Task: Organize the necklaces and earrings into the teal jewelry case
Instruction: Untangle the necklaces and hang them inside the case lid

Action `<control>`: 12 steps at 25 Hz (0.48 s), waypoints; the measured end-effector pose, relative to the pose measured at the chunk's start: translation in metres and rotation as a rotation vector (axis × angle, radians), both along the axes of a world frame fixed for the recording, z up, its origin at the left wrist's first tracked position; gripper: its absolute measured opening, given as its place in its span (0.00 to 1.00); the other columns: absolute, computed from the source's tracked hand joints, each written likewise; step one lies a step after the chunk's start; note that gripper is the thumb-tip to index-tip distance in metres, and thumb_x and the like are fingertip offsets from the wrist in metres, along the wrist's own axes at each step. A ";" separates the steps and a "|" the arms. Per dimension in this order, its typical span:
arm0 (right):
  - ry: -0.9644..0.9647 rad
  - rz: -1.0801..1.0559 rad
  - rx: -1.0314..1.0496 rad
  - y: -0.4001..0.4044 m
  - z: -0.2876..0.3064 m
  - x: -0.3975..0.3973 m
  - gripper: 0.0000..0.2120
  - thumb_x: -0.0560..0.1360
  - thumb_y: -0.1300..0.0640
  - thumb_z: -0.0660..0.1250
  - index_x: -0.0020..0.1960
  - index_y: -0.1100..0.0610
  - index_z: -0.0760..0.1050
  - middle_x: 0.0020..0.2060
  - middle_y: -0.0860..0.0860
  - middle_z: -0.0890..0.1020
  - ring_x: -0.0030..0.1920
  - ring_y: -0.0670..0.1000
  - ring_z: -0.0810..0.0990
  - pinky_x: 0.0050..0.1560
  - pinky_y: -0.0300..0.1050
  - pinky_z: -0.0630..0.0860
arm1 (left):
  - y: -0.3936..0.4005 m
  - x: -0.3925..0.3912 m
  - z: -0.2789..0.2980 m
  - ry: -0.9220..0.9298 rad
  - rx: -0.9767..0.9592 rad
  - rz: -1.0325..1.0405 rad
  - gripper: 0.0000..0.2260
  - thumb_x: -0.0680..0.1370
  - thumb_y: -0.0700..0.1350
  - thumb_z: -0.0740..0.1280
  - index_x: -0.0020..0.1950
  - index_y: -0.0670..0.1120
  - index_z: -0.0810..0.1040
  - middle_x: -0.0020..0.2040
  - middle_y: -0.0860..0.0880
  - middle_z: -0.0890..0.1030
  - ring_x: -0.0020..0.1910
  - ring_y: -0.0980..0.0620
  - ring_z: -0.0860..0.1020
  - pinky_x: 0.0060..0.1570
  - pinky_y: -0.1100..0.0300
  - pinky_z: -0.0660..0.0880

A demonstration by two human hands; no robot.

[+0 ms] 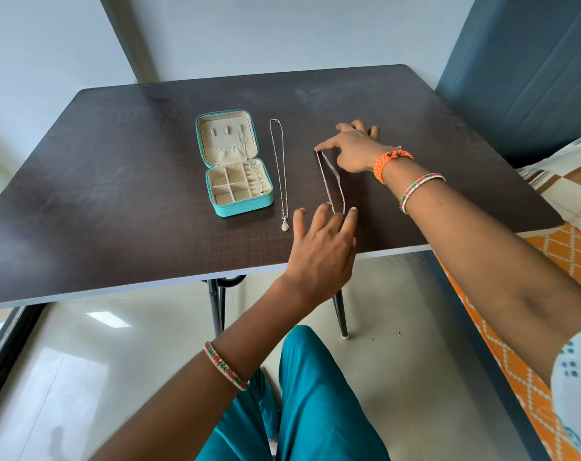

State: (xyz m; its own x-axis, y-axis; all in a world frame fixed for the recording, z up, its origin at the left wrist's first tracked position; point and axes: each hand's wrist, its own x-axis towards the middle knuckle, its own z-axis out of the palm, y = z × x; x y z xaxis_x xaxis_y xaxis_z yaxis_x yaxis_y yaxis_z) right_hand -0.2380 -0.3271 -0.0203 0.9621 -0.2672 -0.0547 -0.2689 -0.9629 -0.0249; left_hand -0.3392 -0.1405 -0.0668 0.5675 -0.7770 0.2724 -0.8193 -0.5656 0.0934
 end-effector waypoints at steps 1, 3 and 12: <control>-0.004 0.002 0.002 0.002 0.000 0.002 0.35 0.71 0.70 0.53 0.67 0.38 0.69 0.73 0.54 0.62 0.70 0.57 0.58 0.60 0.53 0.58 | 0.004 -0.001 -0.001 -0.024 -0.006 0.015 0.22 0.80 0.47 0.53 0.73 0.42 0.65 0.61 0.46 0.77 0.68 0.42 0.68 0.66 0.37 0.59; -0.013 0.010 0.013 0.006 0.001 0.007 0.35 0.70 0.70 0.53 0.66 0.38 0.71 0.73 0.54 0.61 0.69 0.57 0.58 0.60 0.53 0.58 | 0.009 -0.001 -0.001 0.012 -0.008 0.036 0.22 0.80 0.47 0.55 0.73 0.42 0.63 0.62 0.46 0.76 0.68 0.43 0.67 0.67 0.38 0.57; -0.015 0.007 -0.030 0.011 -0.003 0.020 0.33 0.72 0.67 0.53 0.68 0.38 0.68 0.73 0.57 0.61 0.70 0.59 0.57 0.63 0.56 0.57 | 0.014 0.005 -0.006 -0.036 0.032 0.156 0.22 0.80 0.49 0.56 0.73 0.43 0.63 0.61 0.47 0.76 0.67 0.43 0.68 0.65 0.38 0.61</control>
